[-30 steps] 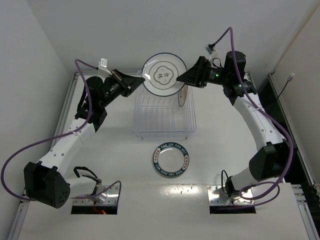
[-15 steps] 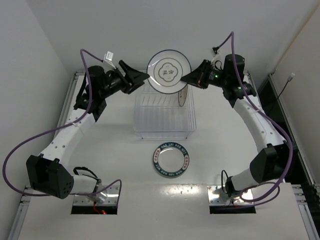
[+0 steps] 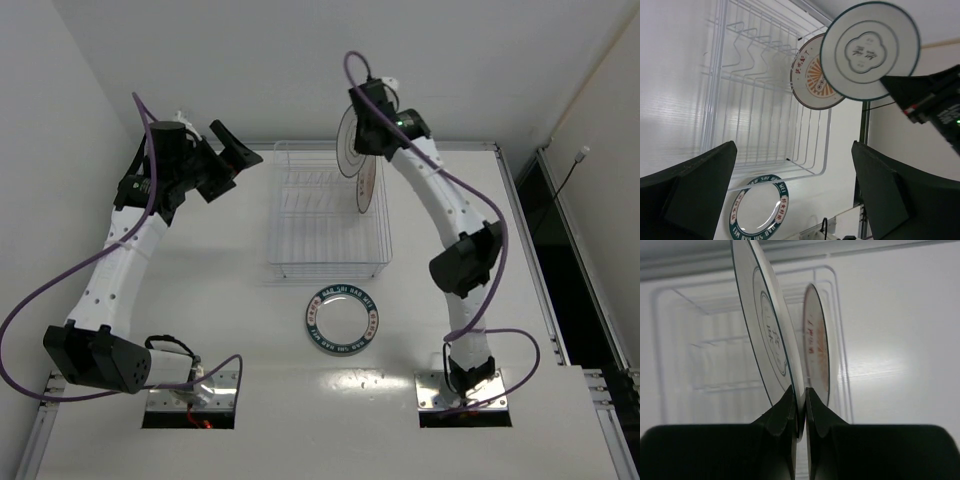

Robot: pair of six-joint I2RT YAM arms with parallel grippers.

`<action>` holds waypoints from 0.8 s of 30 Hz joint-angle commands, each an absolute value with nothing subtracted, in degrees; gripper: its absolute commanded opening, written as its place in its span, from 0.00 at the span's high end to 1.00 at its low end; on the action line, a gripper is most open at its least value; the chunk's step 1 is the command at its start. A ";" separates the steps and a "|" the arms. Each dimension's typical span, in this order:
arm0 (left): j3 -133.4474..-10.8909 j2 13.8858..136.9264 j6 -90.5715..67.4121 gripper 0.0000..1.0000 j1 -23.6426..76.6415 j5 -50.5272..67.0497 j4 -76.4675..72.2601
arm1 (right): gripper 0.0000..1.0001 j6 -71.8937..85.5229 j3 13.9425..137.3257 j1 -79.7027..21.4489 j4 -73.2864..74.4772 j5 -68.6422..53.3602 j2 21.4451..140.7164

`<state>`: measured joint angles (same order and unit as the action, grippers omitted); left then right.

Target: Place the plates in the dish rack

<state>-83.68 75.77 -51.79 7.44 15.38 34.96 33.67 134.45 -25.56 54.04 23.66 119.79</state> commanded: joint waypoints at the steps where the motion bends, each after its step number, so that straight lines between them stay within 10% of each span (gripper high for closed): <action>1: -86.74 74.62 -49.92 0.01 7.38 14.76 37.00 | 1.00 27.08 137.12 -29.09 58.81 43.65 121.29; 24: -85.69 74.62 -49.39 0.01 7.38 13.18 38.76 | 1.00 28.12 131.13 -29.27 59.06 35.09 131.13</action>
